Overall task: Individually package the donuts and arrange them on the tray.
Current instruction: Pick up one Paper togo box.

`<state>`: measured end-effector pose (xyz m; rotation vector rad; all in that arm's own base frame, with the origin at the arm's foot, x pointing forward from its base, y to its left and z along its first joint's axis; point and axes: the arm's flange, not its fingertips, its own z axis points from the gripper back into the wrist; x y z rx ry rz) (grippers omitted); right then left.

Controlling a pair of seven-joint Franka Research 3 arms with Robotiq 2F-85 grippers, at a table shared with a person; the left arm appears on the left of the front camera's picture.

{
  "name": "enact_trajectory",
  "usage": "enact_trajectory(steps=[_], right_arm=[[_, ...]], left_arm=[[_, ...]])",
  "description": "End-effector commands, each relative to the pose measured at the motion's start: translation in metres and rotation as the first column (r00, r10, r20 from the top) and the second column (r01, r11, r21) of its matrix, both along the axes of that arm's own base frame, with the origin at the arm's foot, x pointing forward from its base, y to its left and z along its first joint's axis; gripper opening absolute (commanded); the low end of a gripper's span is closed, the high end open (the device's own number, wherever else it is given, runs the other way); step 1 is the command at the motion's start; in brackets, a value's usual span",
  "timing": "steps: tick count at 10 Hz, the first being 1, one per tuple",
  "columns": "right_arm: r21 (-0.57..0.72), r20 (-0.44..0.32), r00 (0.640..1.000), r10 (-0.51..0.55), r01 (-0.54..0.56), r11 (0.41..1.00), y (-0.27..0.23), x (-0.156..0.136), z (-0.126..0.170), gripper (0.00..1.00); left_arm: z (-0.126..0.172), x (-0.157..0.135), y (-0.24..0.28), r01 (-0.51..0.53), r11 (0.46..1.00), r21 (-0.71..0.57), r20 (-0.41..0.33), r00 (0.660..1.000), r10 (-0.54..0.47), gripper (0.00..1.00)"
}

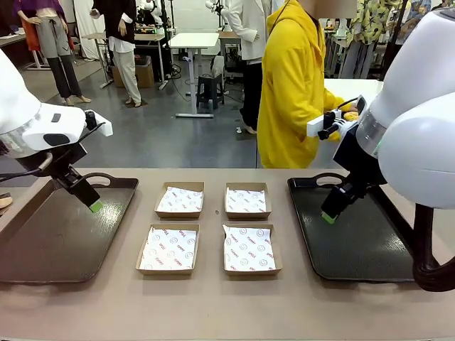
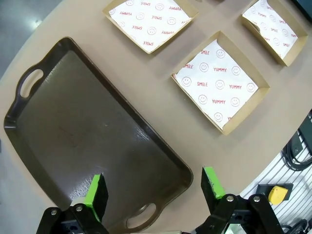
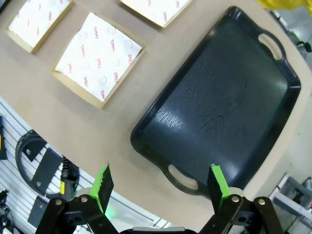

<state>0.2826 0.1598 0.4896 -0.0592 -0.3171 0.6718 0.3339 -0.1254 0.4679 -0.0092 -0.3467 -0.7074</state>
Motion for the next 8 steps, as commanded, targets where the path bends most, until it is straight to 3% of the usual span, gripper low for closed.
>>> enact_trajectory(steps=[1, 2, 3, 4, 5, 6, 8], right_arm=[[-0.004, -0.004, 1.0, -0.003, 0.003, 1.0, -0.002, -0.005, 0.004, 1.0], [0.273, -0.067, 0.998, -0.011, 0.029, 0.962, -0.018, -0.003, 0.0, 1.0], [0.535, -0.106, 0.994, -0.017, 0.071, 0.842, -0.039, -0.009, -0.002, 1.0], [0.72, -0.146, 0.989, -0.023, 0.122, 0.683, -0.065, -0.014, -0.007, 1.0], [0.837, -0.195, 0.979, -0.054, 0.195, 0.511, -0.093, -0.019, -0.015, 1.0], [0.913, -0.225, 0.974, -0.04, 0.225, 0.341, -0.122, -0.023, -0.026, 1.0], [0.956, -0.267, 0.964, 0.012, 0.263, 0.128, -0.163, -0.025, -0.046, 1.0]], left_arm=[[-0.003, 0.004, -0.001, 0.001, 1.0, -0.003, 0.013, 1.0, -0.001, 1.0], [0.0, 0.0, 0.0, 0.0, 1.0, 0.0, 0.0, 1.0, 0.0, 1.0], [-0.001, 0.005, 0.015, -0.036, 0.946, -0.322, -0.09, 0.996, 0.007, 1.0], [-0.002, 0.008, 0.03, -0.087, 0.793, -0.603, -0.195, 0.98, -0.041, 1.0], [-0.005, 0.008, 0.044, -0.165, 0.607, -0.777, -0.276, 0.957, -0.093, 1.0], [-0.009, 0.006, 0.059, -0.235, 0.376, -0.896, -0.324, 0.926, -0.194, 1.0], [-0.018, 0.0, 0.091, -0.332, 0.062, -0.941, -0.335, 0.894, -0.297, 1.0]])
